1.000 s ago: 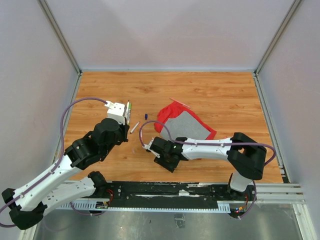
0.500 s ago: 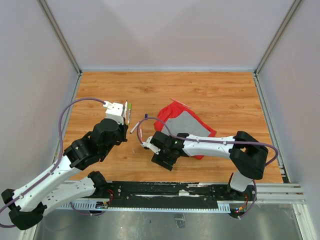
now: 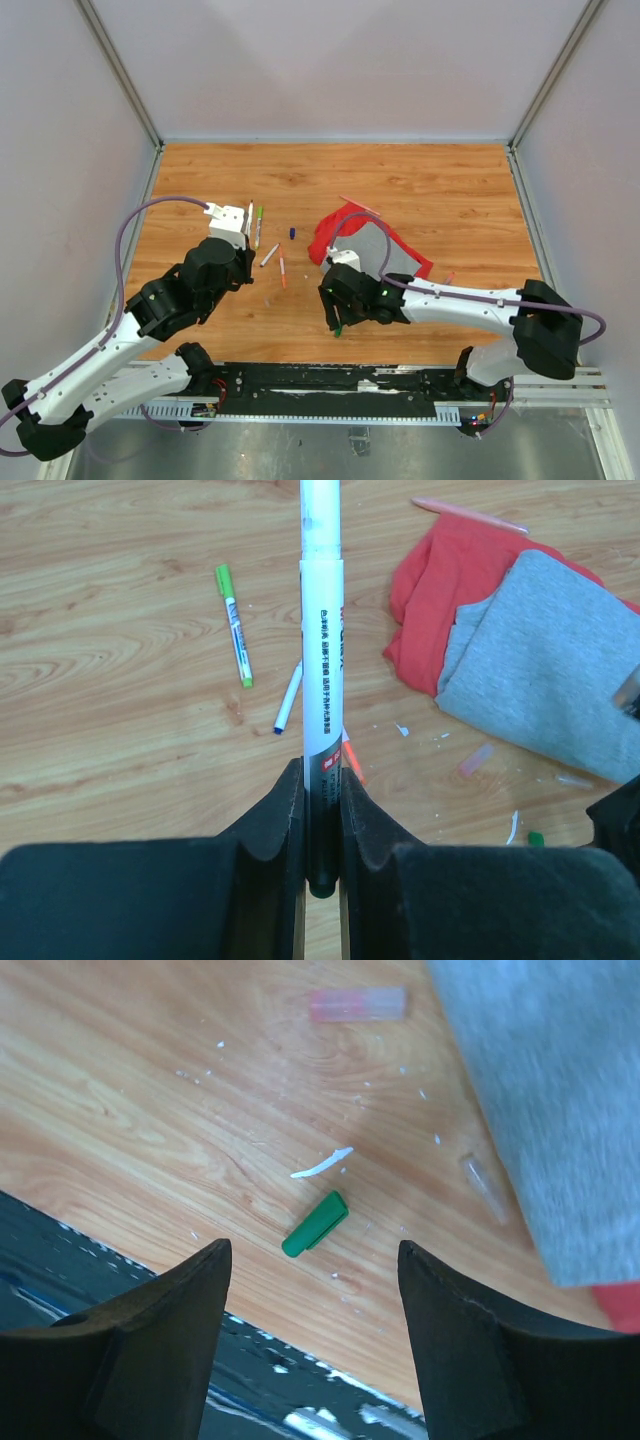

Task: Insert the pens into the pen caps
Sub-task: Insert the pen cap onto the pen.

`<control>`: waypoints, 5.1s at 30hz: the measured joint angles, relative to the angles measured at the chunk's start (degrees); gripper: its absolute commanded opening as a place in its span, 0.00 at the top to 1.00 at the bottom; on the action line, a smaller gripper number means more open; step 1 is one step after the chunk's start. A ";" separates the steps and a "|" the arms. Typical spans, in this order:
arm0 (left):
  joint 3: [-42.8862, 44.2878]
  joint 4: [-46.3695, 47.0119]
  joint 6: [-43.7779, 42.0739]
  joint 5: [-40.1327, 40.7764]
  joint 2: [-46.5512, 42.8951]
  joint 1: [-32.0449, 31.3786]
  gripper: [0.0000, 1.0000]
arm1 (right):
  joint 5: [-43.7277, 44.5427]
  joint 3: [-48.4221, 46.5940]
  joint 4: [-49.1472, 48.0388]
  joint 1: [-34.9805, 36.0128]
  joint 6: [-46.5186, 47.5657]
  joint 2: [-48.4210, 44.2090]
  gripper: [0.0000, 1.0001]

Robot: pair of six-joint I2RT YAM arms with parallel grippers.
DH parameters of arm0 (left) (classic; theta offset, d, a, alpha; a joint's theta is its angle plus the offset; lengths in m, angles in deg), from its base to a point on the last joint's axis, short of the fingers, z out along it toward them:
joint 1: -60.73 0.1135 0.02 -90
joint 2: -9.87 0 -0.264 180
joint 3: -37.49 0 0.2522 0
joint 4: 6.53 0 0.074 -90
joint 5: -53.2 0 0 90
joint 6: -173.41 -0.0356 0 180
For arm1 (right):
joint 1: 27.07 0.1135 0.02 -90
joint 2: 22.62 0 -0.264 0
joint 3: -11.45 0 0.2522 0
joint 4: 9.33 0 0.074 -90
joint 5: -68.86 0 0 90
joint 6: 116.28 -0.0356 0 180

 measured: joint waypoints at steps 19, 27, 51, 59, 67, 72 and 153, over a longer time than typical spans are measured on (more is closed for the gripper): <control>0.00 0.00 0.00 -0.04 0.07 0.00 1.00 | 7.21 0.00 5.92 1.79 -40.63 0.42 0.40; 0.00 0.00 0.00 -0.04 0.48 0.00 0.99 | 5.86 -4.07 8.55 1.81 -41.18 7.48 0.43; 0.00 0.00 -0.02 -0.04 0.50 0.00 0.99 | 4.37 -9.16 13.35 1.84 -40.30 16.28 0.73; 0.00 0.00 -0.02 -0.07 0.50 0.00 0.99 | 4.26 -10.54 14.86 1.84 -39.47 17.51 0.87; 0.00 0.00 0.00 -0.07 0.50 0.00 1.00 | 4.07 -10.62 14.78 1.81 -37.68 17.51 0.99; 0.00 0.04 0.00 -0.81 0.63 0.00 0.99 | 4.13 -9.64 13.73 1.84 -35.34 16.26 0.99; -22.38 49.81 19.26 -15.02 30.34 -29.92 1.00 | 3.96 42.27 -48.37 -17.79 -22.64 -49.22 0.99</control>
